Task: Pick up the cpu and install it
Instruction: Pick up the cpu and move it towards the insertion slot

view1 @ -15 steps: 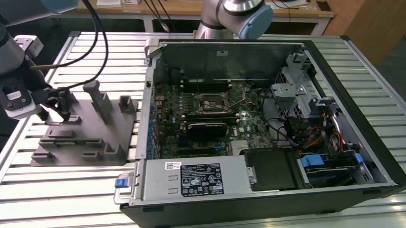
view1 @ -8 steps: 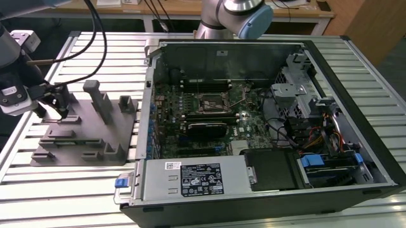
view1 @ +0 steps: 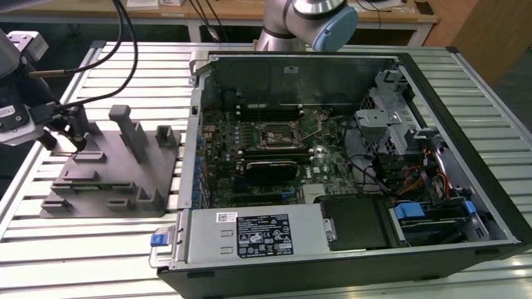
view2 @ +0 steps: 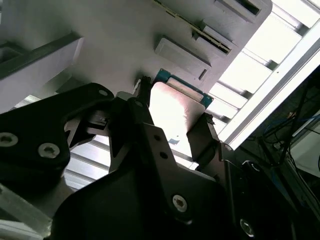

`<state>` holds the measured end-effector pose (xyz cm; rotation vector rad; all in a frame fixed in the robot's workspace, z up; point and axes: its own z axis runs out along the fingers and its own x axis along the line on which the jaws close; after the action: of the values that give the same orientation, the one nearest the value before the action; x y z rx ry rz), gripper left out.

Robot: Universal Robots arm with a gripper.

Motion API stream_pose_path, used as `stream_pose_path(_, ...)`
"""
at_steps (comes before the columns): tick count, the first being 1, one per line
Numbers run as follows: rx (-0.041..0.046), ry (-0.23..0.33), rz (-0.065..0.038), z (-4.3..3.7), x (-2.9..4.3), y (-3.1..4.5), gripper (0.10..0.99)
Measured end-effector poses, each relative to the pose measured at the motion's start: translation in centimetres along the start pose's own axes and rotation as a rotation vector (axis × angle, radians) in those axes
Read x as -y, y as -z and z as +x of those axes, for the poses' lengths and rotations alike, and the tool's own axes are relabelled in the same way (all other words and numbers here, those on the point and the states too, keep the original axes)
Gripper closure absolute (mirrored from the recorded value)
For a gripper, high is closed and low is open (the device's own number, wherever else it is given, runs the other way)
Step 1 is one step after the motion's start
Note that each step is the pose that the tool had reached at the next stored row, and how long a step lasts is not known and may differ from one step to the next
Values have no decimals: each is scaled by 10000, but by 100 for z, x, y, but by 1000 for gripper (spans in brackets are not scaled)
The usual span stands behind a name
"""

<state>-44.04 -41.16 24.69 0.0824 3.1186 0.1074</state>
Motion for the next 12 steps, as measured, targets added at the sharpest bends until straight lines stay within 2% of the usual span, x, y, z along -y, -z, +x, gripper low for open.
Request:
stream_pose_path(7, 0, 0, 0, -2, -7, 101, 545)
stream_pose_path(12, 0, 0, 0, -4, -14, 199, 545)
